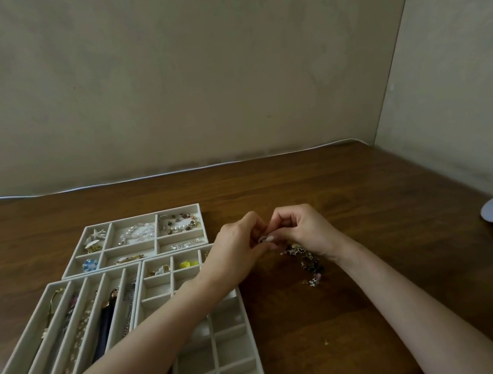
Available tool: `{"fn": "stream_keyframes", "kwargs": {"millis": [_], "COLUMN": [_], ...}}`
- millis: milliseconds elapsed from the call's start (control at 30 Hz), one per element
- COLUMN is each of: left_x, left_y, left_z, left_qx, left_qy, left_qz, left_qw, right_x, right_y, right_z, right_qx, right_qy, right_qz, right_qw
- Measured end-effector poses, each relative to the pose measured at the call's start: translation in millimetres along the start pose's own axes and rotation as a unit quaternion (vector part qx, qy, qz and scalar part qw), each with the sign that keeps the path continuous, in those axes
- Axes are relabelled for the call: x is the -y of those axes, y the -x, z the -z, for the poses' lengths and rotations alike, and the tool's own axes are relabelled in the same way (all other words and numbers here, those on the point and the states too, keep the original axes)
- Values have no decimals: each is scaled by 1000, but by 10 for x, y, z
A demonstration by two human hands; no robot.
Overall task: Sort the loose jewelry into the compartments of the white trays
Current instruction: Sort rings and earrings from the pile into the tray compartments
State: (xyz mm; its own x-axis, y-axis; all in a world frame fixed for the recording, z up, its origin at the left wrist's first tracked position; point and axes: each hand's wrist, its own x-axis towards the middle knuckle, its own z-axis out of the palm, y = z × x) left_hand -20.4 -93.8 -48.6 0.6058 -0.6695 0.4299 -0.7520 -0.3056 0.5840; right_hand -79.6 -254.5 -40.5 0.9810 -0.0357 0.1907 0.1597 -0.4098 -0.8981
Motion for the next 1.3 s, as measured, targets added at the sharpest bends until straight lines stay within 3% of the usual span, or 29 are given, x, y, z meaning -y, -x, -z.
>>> {"fn": "stream_keyframes", "kwargs": {"millis": [100, 267, 367, 500, 667, 867, 1167, 1300], "left_x": [24, 54, 67, 61, 75, 105, 101, 90], "left_y": [2, 5, 9, 14, 14, 8, 16, 24], "left_z": [41, 94, 115, 123, 128, 154, 156, 167], "left_qx": [-4, -11, -20, -25, -30, -32, -30, -28], "left_qy": [23, 136, 186, 197, 203, 221, 206, 206], "left_qz": [21, 102, 134, 138, 146, 163, 159, 157], "left_qw": [1000, 985, 973, 970, 968, 961, 965, 965], "right_x": [29, -39, -142, -198, -196, -155, -168, -197], "right_y": [5, 50, 83, 102, 155, 198, 144, 127], "right_z": [47, 460, 625, 703, 837, 871, 741, 721], "right_qx": [-21, -226, -255, -228, -87, 9, 15, -37], "right_qy": [18, 74, 108, 144, 181, 209, 246, 235], "right_qz": [2, -1, -56, -107, -199, -250, -237, -195], "right_qw": [1000, 971, 959, 957, 959, 945, 940, 951]}}
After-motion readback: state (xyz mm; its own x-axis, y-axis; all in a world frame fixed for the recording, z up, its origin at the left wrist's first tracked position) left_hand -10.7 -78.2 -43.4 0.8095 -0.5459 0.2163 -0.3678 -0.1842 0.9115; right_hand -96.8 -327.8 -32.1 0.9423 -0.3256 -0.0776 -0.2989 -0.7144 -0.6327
